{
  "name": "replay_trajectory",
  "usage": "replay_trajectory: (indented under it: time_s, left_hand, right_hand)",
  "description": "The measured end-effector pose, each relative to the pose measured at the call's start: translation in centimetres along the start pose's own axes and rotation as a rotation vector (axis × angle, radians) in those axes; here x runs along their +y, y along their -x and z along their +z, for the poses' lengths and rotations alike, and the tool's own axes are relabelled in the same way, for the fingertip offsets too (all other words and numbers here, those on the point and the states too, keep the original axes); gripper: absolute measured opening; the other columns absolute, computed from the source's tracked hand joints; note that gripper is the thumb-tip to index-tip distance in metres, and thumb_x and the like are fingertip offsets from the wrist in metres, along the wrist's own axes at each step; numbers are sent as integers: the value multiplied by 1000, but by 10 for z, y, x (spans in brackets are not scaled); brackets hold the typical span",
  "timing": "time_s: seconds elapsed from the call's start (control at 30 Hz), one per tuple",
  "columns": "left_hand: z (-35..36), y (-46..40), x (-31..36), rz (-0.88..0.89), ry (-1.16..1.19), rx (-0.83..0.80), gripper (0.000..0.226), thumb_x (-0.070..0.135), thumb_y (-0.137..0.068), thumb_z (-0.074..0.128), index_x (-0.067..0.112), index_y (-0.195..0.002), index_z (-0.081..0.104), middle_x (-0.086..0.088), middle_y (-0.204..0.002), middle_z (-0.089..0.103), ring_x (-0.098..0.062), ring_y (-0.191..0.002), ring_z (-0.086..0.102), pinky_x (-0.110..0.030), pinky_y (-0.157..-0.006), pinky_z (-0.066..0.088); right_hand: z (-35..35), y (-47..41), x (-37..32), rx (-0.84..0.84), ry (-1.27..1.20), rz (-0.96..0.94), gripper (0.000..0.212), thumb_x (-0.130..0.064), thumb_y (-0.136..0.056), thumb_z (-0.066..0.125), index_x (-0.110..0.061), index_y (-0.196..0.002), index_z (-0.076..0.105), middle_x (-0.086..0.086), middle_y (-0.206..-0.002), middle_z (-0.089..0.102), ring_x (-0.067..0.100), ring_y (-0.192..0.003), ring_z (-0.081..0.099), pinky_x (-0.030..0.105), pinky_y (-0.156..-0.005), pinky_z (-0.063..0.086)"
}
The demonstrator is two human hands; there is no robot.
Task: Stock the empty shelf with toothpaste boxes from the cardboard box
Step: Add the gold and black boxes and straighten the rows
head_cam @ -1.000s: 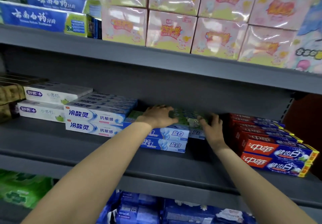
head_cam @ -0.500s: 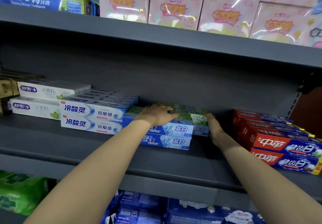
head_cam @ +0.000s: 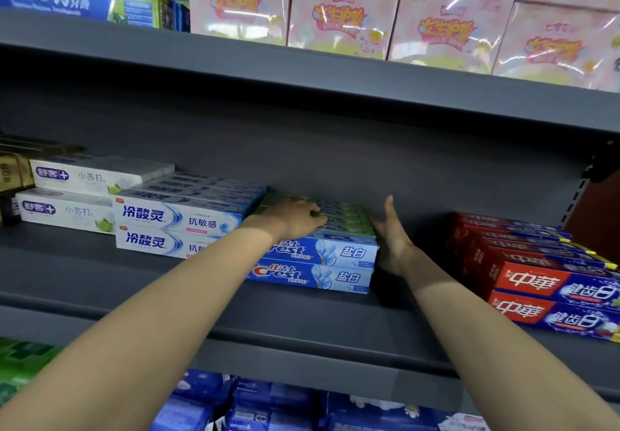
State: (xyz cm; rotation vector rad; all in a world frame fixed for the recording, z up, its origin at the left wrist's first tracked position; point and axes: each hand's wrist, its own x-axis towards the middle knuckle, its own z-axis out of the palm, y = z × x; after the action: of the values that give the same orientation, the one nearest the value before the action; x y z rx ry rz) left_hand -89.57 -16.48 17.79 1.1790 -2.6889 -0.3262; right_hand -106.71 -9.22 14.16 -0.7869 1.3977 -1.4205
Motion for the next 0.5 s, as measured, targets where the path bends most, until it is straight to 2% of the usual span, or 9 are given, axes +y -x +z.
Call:
replay_trajectory:
  time_s: [0.07,0.13,0.2,0.23,0.33,0.4,0.47,0.5]
  left_hand:
    - [-2,3,-1,26,22,-30,49,42,-101,32,19,-144,39,-3,-153,31,-22,-140,28,-29,-109,25]
    - [-6,3,-5,42,11,-24,50,43,-101,32,20,-145,37,-2,-155,28,-20,-142,26,-28,-111,22]
    - [-9,4,-11,40,-21,0,48,42,-101,33,18,-142,40,-2,-154,31,-21,-140,30,-29,-110,24]
    - [-8,4,-15,29,-30,3,48,42,-101,33,18,-141,42,-3,-152,33,-22,-138,32,-29,-109,26]
    - [-5,6,-21,13,-4,-3,47,41,-101,33,18,-141,42,-5,-150,37,-24,-136,35,-31,-108,28]
    - [-4,9,-24,33,52,41,44,40,-100,35,17,-136,50,-6,-143,46,-24,-130,43,-31,-107,34]
    - [-5,17,-27,62,125,104,44,43,-99,38,16,-126,59,-6,-130,58,-24,-120,52,-32,-101,41]
    - [-4,23,-28,68,137,111,48,49,-97,38,18,-127,58,-5,-131,58,-24,-120,51,-32,-100,42]
  right_hand:
    - [-4,1,1,-12,39,6,83,-71,-88,10,-13,-133,49,10,-115,65,28,-110,59,37,-93,43]
    - [-4,4,3,-3,101,-19,73,-63,-94,17,-11,-137,43,11,-129,57,27,-120,53,33,-96,38]
    - [-3,4,3,21,171,-72,53,-52,-96,34,-11,-124,52,9,-122,61,23,-109,59,31,-98,39]
    - [-3,2,3,33,222,-92,49,-45,-95,44,-5,-122,55,11,-115,65,21,-98,63,33,-98,43]
    - [0,-2,1,74,311,-138,40,-23,-94,54,6,-121,52,9,-86,66,14,-68,65,29,-75,51]
    - [0,-3,-2,76,305,-134,40,-19,-93,56,6,-124,50,8,-85,65,13,-66,64,27,-73,50]
    - [0,-1,-4,58,289,-135,47,-21,-91,59,6,-129,48,11,-97,67,17,-77,66,32,-85,50]
    - [1,1,-4,64,279,-138,51,-24,-90,61,5,-130,47,13,-106,66,21,-86,66,36,-92,50]
